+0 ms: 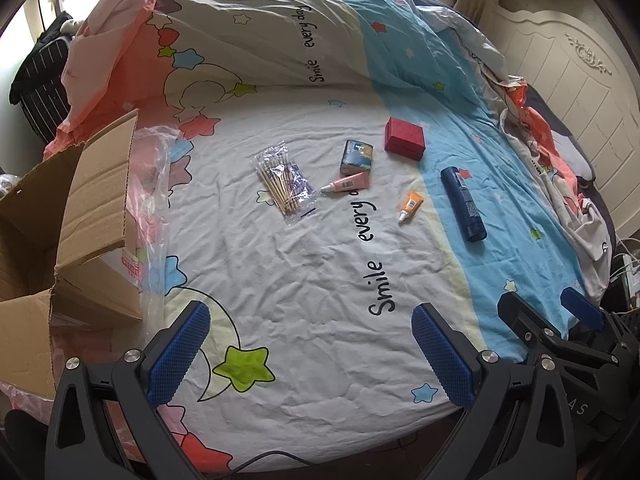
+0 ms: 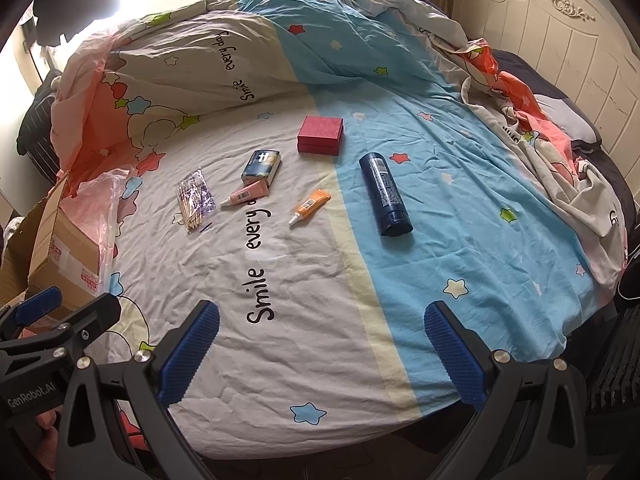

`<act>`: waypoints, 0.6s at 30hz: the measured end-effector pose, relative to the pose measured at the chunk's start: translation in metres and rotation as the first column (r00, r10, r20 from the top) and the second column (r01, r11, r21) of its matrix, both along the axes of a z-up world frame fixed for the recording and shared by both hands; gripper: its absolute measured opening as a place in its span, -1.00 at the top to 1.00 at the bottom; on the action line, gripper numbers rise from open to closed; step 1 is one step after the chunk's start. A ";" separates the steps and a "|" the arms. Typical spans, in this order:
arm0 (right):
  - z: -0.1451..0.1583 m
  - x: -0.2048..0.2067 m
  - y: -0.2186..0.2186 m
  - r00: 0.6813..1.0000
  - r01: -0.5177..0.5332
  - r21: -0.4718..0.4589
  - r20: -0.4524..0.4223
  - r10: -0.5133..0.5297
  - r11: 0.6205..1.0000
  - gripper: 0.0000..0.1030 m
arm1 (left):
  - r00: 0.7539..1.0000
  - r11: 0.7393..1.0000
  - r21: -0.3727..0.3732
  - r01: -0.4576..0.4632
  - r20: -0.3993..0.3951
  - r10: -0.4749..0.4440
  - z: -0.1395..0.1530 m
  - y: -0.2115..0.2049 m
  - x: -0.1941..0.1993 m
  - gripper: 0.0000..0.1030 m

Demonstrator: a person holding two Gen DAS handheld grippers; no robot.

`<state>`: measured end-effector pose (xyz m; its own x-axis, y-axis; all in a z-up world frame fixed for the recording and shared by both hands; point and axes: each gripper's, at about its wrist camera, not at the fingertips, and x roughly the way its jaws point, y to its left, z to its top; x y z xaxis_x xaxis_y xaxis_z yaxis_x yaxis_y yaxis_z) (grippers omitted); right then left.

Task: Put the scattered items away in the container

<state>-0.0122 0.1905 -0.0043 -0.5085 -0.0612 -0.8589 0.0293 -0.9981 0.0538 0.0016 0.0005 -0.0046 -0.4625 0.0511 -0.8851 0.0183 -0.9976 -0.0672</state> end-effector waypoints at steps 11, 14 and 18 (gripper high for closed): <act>-0.003 -0.004 0.002 1.000 -0.001 0.005 0.008 0.001 1.000 -0.99 | 1.000 1.000 -0.031 0.001 0.010 0.000 -0.004 0.002 -0.003 -0.99; -0.004 -0.006 0.002 1.000 -0.002 0.001 0.014 0.002 1.000 -0.99 | 1.000 0.999 -0.033 -0.001 0.014 0.001 -0.005 0.002 -0.004 -0.99; -0.005 -0.007 0.001 1.000 -0.004 0.001 0.019 0.004 1.000 -0.99 | 1.000 0.999 -0.037 -0.002 0.015 0.002 -0.006 0.001 -0.005 -0.99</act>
